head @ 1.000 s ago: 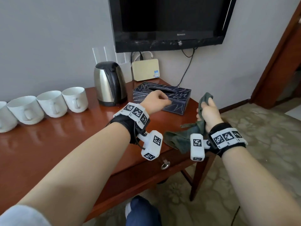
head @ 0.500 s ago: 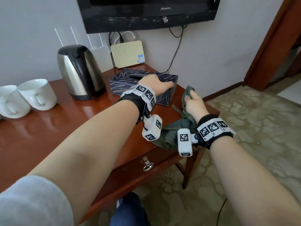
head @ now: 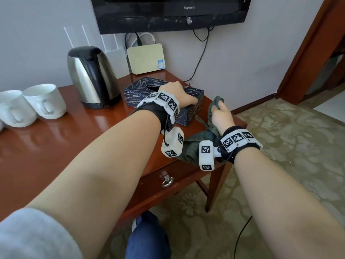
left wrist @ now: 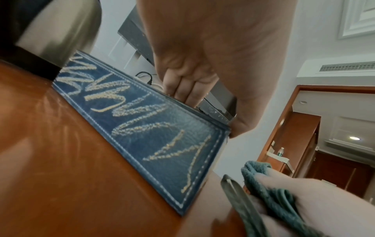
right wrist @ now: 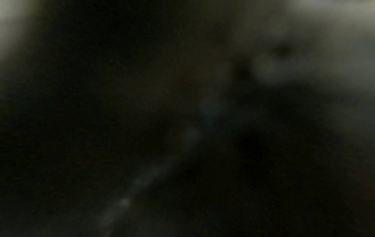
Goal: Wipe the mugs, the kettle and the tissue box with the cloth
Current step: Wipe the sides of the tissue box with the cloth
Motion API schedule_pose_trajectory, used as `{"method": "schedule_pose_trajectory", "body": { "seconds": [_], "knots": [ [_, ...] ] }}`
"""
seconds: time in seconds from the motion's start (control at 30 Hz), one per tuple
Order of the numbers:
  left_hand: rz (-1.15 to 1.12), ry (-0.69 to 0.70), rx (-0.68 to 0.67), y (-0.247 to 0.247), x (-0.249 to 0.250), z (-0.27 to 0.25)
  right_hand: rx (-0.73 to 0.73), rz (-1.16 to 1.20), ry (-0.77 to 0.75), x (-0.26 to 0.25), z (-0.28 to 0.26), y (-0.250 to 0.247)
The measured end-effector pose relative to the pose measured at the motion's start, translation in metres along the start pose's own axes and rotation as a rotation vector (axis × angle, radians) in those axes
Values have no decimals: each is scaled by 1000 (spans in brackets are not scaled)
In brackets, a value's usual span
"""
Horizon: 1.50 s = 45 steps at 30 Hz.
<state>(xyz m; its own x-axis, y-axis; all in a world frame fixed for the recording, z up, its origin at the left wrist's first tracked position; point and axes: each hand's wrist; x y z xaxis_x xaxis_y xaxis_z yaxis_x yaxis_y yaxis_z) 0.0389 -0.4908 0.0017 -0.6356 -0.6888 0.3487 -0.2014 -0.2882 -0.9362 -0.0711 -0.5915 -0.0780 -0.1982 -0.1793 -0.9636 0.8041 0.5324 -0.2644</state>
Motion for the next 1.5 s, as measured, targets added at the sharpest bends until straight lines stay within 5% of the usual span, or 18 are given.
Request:
{"method": "schedule_pose_trajectory", "body": {
  "seconds": [0.43,0.87,1.2,1.5],
  "knots": [
    [62,77,-37,-24,-48,-118,126,119,65,-12,-84,4],
    [-17,29,-24,-53,-125,-250,148,204,5,-13,-205,58],
    [-93,-124,54,-74,-191,-335,-66,261,-169,-37,-284,104],
    [-101,-203,203,-85,-250,-382,-240,172,-473,-43,-351,151]
  ]
}}
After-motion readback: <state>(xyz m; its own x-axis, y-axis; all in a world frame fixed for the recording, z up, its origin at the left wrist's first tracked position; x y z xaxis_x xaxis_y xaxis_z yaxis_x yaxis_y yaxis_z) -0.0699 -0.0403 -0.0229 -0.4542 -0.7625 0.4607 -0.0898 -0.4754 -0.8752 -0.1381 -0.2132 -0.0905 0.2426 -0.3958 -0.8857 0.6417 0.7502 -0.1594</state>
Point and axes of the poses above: each hand's wrist, its own z-axis towards the middle knuckle, its own y-axis out of the palm, x = y × z, and after that the axes turned 3 degrees about -y, right-handed
